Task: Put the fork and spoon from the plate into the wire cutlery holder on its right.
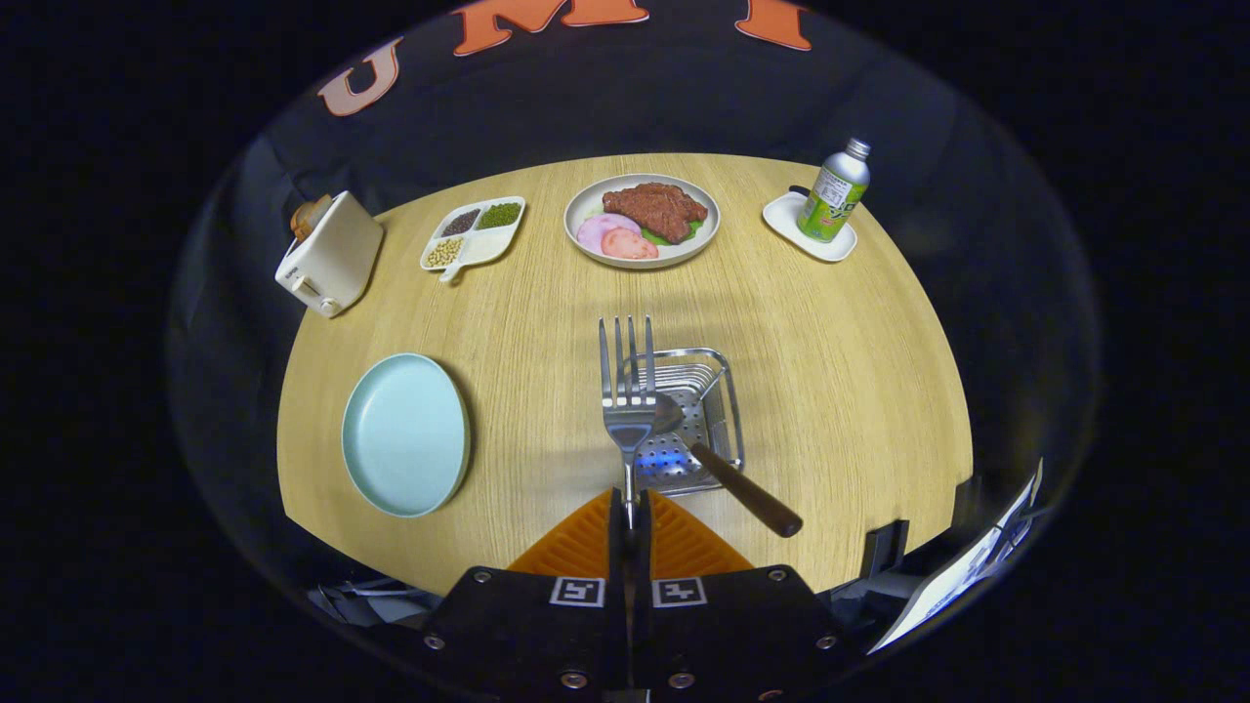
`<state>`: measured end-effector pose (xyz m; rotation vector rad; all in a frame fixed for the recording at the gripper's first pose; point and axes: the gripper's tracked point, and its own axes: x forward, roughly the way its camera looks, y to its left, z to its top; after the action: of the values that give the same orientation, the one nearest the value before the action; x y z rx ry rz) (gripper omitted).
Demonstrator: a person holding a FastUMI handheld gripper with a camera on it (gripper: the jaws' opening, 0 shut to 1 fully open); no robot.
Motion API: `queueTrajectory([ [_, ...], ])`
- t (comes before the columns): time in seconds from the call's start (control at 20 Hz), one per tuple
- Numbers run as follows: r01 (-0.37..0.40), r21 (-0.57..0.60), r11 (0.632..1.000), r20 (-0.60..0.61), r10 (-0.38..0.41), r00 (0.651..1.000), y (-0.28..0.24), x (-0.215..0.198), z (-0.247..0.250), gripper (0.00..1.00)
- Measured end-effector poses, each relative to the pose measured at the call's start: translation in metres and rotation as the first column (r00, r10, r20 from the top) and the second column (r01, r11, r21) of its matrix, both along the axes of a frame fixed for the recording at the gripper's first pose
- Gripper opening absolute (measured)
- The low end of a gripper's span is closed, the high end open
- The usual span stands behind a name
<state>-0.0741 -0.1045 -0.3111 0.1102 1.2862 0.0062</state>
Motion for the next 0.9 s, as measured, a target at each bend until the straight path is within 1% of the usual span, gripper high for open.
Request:
queueTrajectory([
  [0.1,-0.055,-0.007,0.998,-0.044,0.054,0.998,-0.006,-0.005,-0.005,0.03],
  [0.2,-0.111,-0.064,0.992,-0.07,0.107,0.992,-0.02,-0.005,-0.009,0.04],
  [0.25,-0.147,-0.074,0.986,-0.094,0.14,0.986,-0.02,-0.008,-0.012,0.04],
  [0.35,-0.204,-0.063,0.977,-0.138,0.194,0.971,-0.015,-0.012,-0.018,0.04],
  [0.4,-0.216,-0.066,0.974,-0.157,0.203,0.966,-0.014,-0.013,-0.023,0.04],
  [0.55,-0.221,-0.13,0.966,-0.191,0.195,0.962,-0.021,-0.015,-0.035,0.05],
  [0.7,-0.186,-0.088,0.979,-0.188,0.167,0.968,-0.011,-0.015,-0.034,0.08],
  [0.8,-0.145,-0.089,0.985,-0.168,0.128,0.977,-0.013,-0.01,-0.03,0.09],
  [0.9,-0.106,-0.056,0.993,-0.144,0.097,0.985,-0.01,-0.009,-0.027,0.1],
])
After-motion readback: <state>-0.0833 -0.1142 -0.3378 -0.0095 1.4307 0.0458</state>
